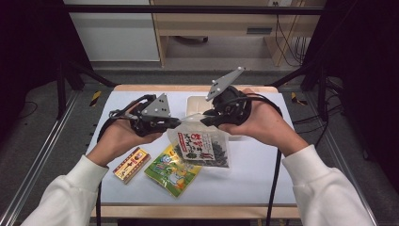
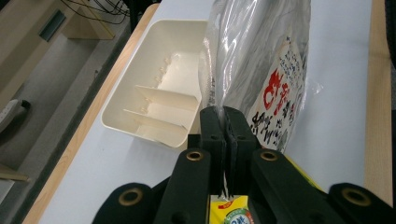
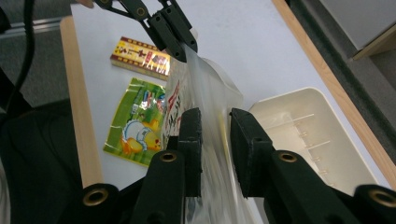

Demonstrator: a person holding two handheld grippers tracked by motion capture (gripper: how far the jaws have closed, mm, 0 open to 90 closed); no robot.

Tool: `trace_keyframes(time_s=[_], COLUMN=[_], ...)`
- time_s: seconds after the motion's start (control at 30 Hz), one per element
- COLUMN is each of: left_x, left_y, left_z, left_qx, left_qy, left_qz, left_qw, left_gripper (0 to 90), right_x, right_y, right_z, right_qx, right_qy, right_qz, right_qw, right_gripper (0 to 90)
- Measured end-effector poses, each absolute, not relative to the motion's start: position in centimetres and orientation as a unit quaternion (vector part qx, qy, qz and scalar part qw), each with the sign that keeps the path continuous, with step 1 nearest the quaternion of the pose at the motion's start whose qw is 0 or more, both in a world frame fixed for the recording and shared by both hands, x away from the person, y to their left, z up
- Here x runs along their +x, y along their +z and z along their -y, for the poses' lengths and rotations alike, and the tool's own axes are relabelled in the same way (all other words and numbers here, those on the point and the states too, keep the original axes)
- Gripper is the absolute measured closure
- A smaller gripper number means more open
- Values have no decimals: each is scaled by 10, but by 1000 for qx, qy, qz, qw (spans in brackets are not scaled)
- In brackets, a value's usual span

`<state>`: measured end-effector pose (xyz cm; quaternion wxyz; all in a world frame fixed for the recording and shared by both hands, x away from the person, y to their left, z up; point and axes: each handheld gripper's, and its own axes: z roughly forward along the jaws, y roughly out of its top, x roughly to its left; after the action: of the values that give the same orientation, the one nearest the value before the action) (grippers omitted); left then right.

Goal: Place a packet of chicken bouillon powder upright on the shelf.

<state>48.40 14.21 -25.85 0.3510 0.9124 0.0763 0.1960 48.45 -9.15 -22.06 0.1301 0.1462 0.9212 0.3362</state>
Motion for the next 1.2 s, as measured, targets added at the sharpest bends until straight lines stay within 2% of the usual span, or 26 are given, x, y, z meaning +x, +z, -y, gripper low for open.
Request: trace_keyframes(time_s=[0.17,0.43,0.5,0.7,0.77,0.9,1.2], left_x=[484,485,486,479,477,473,465], left_y=[-259,-261,-260,-244,-241,-246,-299], left_z=[-137,-136,-135,-140,-146,-160,-207], left_qx=[916,910,904,858,847,840,832], left_qy=[197,194,197,239,254,261,257], left_qz=[-78,-75,-78,-132,-155,-187,-257], left_qw=[340,360,372,435,440,438,420], left_gripper=[872,851,787,408,320,264,216], right_x=[490,492,492,491,491,493,511], right_y=[-230,-233,-234,-232,-230,-222,-204], right_z=[70,74,79,108,124,149,195], right_qx=[146,150,155,184,200,225,283], right_qy=[287,287,295,333,363,394,436], right_qz=[-937,-940,-937,-920,-905,-885,-845], right_qw=[137,110,104,96,93,101,121], right_gripper=[733,875,883,886,886,886,886])
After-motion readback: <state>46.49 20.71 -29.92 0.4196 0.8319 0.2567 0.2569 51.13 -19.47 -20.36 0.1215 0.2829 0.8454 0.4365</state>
